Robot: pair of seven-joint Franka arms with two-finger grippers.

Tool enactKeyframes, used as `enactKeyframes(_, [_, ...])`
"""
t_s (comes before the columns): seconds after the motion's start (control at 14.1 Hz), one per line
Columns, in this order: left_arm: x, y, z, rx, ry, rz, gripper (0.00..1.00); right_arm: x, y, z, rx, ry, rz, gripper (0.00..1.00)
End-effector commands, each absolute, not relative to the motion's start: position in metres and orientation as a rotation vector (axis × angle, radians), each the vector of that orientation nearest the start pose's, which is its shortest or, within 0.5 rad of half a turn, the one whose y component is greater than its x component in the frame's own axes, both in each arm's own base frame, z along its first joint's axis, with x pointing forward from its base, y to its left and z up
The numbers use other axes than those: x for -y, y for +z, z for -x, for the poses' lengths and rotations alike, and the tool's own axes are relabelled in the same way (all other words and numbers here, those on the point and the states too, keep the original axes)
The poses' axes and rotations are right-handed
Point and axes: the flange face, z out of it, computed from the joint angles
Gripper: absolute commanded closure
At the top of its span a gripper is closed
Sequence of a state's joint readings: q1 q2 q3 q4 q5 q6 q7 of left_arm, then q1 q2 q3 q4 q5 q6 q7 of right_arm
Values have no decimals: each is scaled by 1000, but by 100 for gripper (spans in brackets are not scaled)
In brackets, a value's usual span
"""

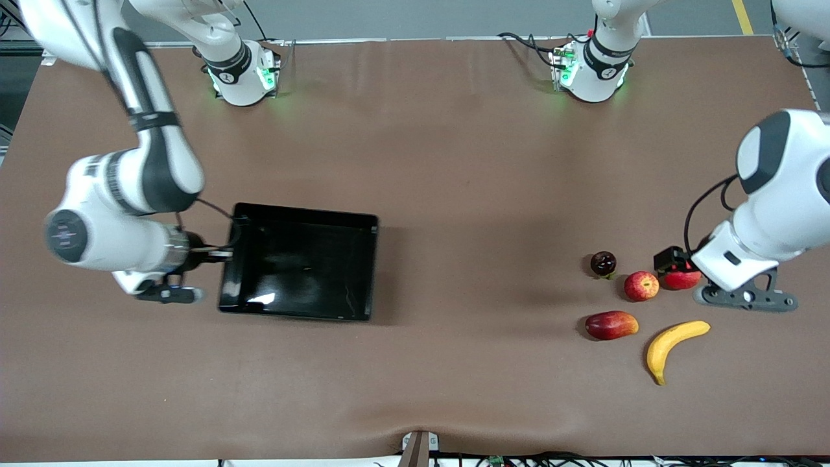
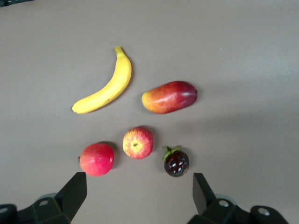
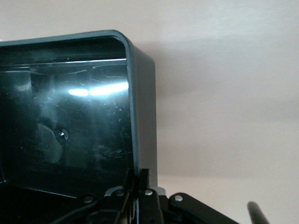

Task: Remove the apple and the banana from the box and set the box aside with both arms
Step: 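Drag the box with the right gripper while the left gripper withdraws, then open the right gripper off the box rim and draw it back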

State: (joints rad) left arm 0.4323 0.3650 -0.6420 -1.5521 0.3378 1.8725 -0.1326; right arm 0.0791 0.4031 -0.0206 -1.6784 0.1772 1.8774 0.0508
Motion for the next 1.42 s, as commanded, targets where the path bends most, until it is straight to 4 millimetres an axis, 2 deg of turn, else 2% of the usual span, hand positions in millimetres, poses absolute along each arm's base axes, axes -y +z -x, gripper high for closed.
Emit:
enactKeyframes(0.0, [63, 498, -631, -164, -54, 3038, 0, 12, 358, -626, -15, 293, 2919, 100])
enactKeyframes(0.14, [60, 515, -628, -160, -42, 3030, 0, 65, 345, -616, -9, 302, 2898, 100])
enactKeyframes(0.28, [50, 541, -630, -128, -64, 3026, 0, 116, 336, -604, -3, 299, 2877, 100])
enactKeyframes(0.43, [49, 563, -627, -117, -57, 3030, 0, 162, 324, -592, 39, 275, 2859, 100])
enactKeyframes(0.5, [49, 567, -627, -108, -63, 3031, 0, 181, 318, -585, 31, 277, 2850, 100])
enactKeyframes(0.64, [46, 578, -622, -89, -87, 3023, 0, 197, 309, -573, -15, 293, 2841, 100])
enactKeyframes(0.71, [48, 583, -619, -83, -96, 3016, 0, 214, 302, -565, -55, 283, 2841, 100])
enactKeyframes(0.85, [50, 593, -610, -77, -79, 3000, 0, 218, 274, -548, -93, 272, 2852, 100])
enactKeyframes(0.92, [44, 597, -608, -63, -76, 2997, 0, 218, 267, -543, -99, 266, 2858, 100])
enactKeyframes(0.99, [36, 605, -605, -36, -91, 3000, 0, 220, 265, -542, -108, 263, 2859, 100])
enactKeyframes(1.13, [43, 620, -596, -16, -121, 3040, 0, 223, 261, -539, -118, 277, 2851, 100])
enactKeyframes(1.21, [48, 623, -593, 0, -123, 3041, 0, 221, 263, -541, -110, 280, 2850, 53])
enactKeyframes(1.28, [51, 624, -590, 41, -117, 3032, 0, 219, 269, -544, -101, 283, 2847, 1])
enactKeyframes(1.35, [50, 626, -587, 49, -105, 3026, 0, 218, 285, -555, -78, 282, 2842, 0])
